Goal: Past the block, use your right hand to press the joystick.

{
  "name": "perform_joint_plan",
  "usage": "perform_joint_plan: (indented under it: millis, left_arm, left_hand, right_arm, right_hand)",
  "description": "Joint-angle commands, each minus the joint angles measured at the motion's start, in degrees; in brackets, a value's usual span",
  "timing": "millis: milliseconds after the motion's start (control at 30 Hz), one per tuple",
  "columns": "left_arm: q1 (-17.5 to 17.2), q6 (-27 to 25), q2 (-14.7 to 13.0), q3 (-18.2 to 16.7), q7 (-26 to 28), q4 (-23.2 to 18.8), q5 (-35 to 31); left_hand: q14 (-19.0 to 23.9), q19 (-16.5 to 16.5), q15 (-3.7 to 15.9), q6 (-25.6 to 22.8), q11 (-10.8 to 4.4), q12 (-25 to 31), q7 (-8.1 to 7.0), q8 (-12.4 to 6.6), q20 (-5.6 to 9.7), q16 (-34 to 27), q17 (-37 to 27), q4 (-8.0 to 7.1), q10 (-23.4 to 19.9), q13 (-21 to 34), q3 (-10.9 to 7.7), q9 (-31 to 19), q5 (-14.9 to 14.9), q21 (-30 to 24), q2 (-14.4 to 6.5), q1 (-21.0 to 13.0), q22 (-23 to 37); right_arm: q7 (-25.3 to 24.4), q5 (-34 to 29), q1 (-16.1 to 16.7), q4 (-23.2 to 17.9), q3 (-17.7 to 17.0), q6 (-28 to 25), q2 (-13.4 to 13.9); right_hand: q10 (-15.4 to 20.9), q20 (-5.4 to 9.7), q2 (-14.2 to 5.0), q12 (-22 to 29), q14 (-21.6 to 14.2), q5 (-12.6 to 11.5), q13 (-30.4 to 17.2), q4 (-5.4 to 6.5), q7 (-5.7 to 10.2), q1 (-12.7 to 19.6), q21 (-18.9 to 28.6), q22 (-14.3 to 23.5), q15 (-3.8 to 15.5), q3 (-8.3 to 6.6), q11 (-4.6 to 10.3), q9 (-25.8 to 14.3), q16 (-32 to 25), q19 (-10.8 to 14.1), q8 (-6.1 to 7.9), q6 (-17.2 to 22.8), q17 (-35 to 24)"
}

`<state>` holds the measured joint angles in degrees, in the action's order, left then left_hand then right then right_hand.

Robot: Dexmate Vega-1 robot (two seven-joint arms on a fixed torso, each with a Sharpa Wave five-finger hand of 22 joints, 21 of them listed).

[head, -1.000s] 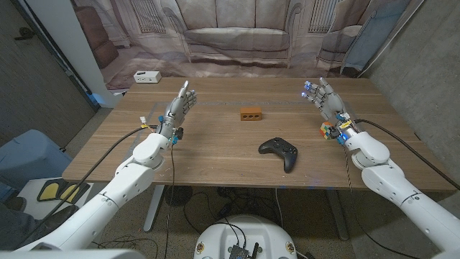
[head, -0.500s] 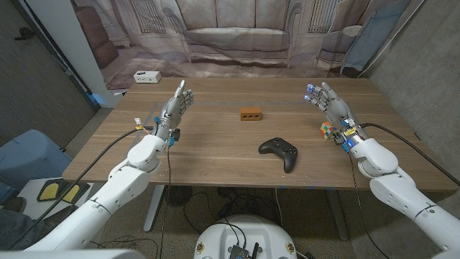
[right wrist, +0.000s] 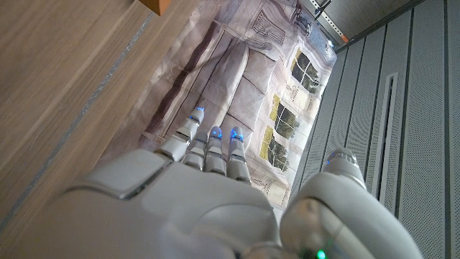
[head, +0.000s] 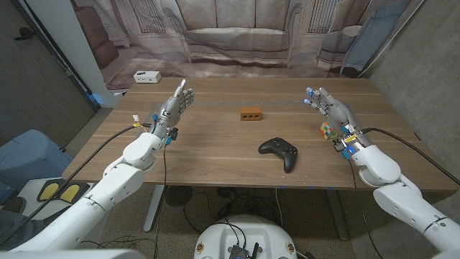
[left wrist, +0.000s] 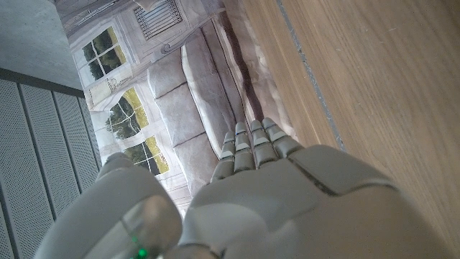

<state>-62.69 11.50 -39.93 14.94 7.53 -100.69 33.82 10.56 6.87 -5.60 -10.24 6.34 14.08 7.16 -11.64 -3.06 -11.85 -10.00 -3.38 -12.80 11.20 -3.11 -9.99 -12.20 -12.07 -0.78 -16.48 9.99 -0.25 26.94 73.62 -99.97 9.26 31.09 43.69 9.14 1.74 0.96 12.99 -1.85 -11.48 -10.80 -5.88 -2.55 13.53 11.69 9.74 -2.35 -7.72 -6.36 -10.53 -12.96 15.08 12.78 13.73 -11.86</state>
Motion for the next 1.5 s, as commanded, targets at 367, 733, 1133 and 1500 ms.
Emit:
perform_joint_plan:
  millis: [367, 733, 1133, 1500]
  left_arm:
    - [1.3, -0.4, -0.4, 0.8, -1.9, 0.4, 0.3]
    - [2.8, -0.5, -0.3, 1.3, -2.6, 1.0, 0.0]
    - [3.7, 1.3, 0.4, 1.4, -3.9, 2.3, 0.4]
    - [1.5, 2.6, -0.8, -0.5, -3.2, 0.3, 0.3]
  left_hand:
    - [-0.1, -0.5, -0.23, -0.4, -0.15, -0.4, -0.1, 0.23, 0.12, 0.4, -0.3, 0.33, -0.1, 0.1, -0.16, -0.3, 0.4, 0.3, -0.3, -0.9, 0.2]
    - [0.0, -0.7, -0.19, -0.5, -0.28, -0.5, -0.11, 0.26, 0.07, 0.5, -0.3, 0.4, -0.2, 0.1, -0.17, -0.3, 0.4, 0.4, -0.4, -0.9, 0.2]
    - [0.0, -0.8, -0.14, -0.7, -0.52, -0.6, -0.13, 0.31, 0.01, 0.6, -0.3, 0.48, -0.3, 0.1, -0.18, -0.3, 0.5, 0.5, -0.5, -1.0, 0.2]
    - [0.0, -0.8, -0.07, -0.8, -0.56, -0.6, -0.16, 0.32, -0.03, 0.6, -0.3, 0.54, -0.4, 0.1, -0.19, -0.3, 0.5, 0.5, -0.5, -1.0, 0.2]
  right_arm:
    - [-5.6, -6.2, 7.0, -5.1, -3.2, 0.2, -1.4]
    - [-7.8, -10.2, 9.1, -6.4, -4.6, 0.8, -2.9]
    - [-11.1, -16.9, 10.5, -8.6, -5.7, 0.0, -4.4]
    - [-12.1, -20.1, 11.8, -10.3, -6.1, -0.9, -5.5]
  right_hand:
    - [0.4, 0.11, -0.32, 0.0, -0.5, -0.4, -0.1, -0.55, 0.37, 0.5, -0.1, 0.1, -0.26, 0.03, 0.17, -0.3, -0.3, 0.5, -0.12, 0.8, -0.1]
    - [0.6, 0.0, -0.38, -0.1, -1.2, -0.4, -0.1, -0.62, 0.48, 0.5, -0.1, 0.1, -0.49, 0.06, 0.62, -0.3, -0.4, 0.8, -0.17, 1.2, -0.1]
    - [0.9, 0.09, -0.41, -0.2, -1.2, -0.5, -0.1, -0.72, 1.01, 0.6, -0.2, 0.1, -0.29, 0.09, 1.06, -0.3, -0.3, 1.0, 0.09, 2.4, -0.1]
    - [1.0, 0.13, -0.42, -0.4, -1.1, -0.5, -0.1, -0.87, 1.49, 0.8, -0.3, 0.1, -0.17, 0.08, 1.48, -0.3, -0.1, 1.0, 0.2, 3.3, -0.1]
